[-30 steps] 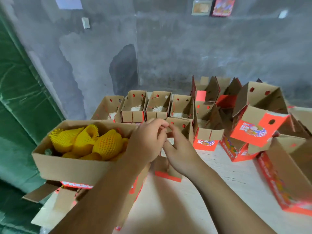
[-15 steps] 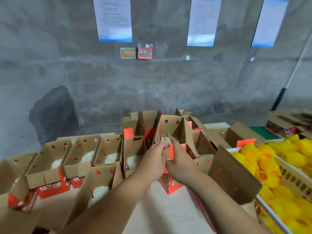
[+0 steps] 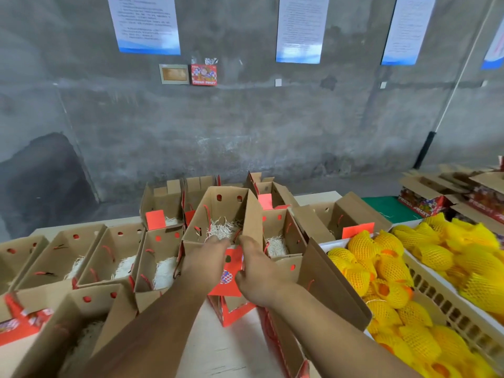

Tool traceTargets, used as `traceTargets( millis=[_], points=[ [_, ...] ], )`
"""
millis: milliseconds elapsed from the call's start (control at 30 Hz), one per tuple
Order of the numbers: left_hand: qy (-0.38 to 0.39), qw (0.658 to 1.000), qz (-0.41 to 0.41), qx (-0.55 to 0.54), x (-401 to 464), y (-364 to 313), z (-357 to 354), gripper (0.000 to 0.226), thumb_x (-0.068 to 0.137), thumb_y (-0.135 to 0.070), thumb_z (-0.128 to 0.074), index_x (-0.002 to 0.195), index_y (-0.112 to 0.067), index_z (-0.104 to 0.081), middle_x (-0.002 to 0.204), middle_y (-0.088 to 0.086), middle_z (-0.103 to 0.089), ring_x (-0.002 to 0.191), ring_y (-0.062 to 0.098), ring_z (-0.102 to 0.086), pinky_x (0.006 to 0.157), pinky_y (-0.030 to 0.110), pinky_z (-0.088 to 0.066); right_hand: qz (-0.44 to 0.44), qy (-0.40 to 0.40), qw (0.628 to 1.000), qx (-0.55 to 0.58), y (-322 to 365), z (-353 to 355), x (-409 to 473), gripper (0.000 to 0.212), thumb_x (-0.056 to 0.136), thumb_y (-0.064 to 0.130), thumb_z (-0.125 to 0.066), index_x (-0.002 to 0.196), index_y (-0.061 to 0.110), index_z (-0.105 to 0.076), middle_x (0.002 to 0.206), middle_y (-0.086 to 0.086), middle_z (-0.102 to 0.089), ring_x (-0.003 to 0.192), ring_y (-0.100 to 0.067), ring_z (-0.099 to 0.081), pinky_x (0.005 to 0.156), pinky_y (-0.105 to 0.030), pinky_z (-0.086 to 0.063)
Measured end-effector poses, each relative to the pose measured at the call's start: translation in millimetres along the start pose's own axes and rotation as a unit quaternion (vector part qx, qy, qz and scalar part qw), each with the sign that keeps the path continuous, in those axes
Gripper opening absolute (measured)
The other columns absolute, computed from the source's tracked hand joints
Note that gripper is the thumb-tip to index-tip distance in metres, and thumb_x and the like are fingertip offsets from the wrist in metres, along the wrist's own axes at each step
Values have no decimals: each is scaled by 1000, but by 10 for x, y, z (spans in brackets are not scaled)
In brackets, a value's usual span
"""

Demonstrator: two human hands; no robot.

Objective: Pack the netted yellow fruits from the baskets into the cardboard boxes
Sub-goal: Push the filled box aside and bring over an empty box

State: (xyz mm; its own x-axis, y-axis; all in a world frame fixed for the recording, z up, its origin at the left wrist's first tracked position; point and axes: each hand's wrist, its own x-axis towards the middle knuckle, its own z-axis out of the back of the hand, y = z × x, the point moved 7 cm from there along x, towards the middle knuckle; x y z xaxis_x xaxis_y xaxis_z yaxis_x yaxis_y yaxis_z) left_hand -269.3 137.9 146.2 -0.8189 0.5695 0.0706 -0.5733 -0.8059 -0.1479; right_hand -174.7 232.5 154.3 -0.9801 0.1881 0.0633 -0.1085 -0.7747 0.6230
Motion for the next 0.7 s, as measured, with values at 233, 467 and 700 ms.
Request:
traceTargets(
  millis=[233,467,700],
  points=[
    [-139,986,10,-96,-491,-383,204,31,100,-23,-50,127,-35,-56,120,-8,-57,105,23,-64,77,42,-53,11,-86,996,-28,-69,170,-27,43,91,16,-54,126,36,-41,149,-3,-22,102,-40,-63,82,-46,-53],
    [-126,948,-130,-262,-1437,-624,597,52,95,-25,-63,143,-42,-54,113,-31,-57,90,4,-62,81,20,-46,150,-213,965,27,143,535,-488,20,88,-4,-52,87,16,-51,108,-3,-42,91,-25,-53,80,-44,-46],
    [-146,981,-97,-81,-2291,312,877,101,71,-77,-75,156,-41,-34,136,-33,-40,123,4,-38,95,31,-33,216,-227,932,181,175,604,-1033,30,76,-16,-34,81,11,-45,106,-10,-50,109,-12,-51,97,-17,-36]
  ],
)
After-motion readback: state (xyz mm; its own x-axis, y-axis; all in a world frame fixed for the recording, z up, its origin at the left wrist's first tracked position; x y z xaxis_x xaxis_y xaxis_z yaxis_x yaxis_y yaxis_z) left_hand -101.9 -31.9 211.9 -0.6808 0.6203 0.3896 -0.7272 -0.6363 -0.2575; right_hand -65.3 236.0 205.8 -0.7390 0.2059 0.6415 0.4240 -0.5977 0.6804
